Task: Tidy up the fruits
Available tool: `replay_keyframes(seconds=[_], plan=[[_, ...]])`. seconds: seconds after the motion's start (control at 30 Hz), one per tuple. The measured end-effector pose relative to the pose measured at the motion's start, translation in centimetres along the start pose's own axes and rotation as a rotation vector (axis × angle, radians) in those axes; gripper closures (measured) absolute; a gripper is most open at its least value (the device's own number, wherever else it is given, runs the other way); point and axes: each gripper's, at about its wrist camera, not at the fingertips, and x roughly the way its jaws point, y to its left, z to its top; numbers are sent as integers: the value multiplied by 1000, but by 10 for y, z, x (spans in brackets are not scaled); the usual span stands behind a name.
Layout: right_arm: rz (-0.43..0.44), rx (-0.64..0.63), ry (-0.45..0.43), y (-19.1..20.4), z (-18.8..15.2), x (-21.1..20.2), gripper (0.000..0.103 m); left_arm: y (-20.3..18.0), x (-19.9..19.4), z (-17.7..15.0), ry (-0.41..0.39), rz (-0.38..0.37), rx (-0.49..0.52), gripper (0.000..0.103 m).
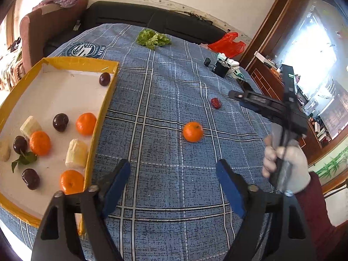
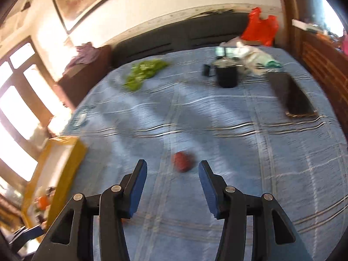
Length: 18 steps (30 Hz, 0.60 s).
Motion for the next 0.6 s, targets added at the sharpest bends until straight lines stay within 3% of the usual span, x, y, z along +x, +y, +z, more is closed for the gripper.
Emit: replay_keyframes(seconds=[0.27,0.33,0.4,0.6], plan=[[-54,-11,67,-4,-2,52,52,-1,11,0,28,16,11,37],[-65,-15,48,-4,-4,54,56,-2,16,0,34,23,15,37],[-53,-13,53,-3,-3,55,80,-5,21,2,44,23,21,37],[4,38,29,-6,-15,32,81,-22,43,11,69,37,78,37]])
